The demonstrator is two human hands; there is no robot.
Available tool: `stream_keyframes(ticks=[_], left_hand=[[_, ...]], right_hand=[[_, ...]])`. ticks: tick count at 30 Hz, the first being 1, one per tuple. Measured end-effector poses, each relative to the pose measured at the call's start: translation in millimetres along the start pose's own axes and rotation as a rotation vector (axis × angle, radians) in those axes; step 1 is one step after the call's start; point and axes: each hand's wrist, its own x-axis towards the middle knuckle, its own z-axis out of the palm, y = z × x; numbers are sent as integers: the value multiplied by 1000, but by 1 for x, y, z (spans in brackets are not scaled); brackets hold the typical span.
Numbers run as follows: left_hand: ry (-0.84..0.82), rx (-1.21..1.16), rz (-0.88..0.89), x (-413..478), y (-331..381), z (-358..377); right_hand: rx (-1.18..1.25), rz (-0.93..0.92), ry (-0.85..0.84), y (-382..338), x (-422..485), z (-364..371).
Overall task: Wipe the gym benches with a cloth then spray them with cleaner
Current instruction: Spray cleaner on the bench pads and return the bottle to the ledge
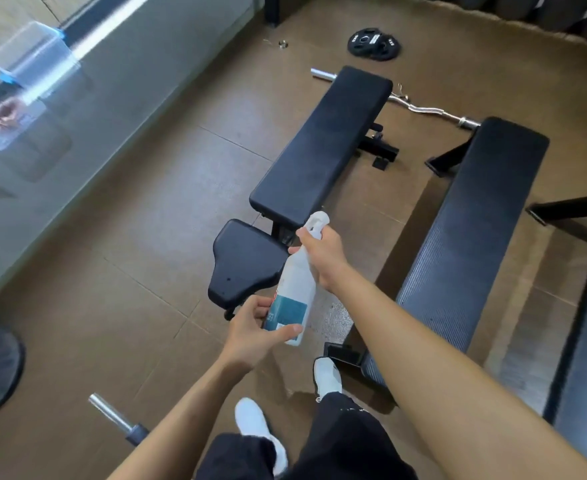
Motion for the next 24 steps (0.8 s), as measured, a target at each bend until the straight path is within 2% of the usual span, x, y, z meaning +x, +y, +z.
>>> stream_keyframes(ticks=[9, 16, 21, 24], left_hand=[[-106, -42, 55, 55, -25, -84], [-237, -29, 153, 98, -50, -186], [-302, -59, 190, 124, -42, -247], [-357, -8, 240, 153, -24, -270]], right_hand=[[-18, -45, 98, -3, 17, 74], [5, -63, 334, -7, 3, 167], [34, -101, 343, -29, 4, 225], [50, -121, 442, -45, 16, 241]])
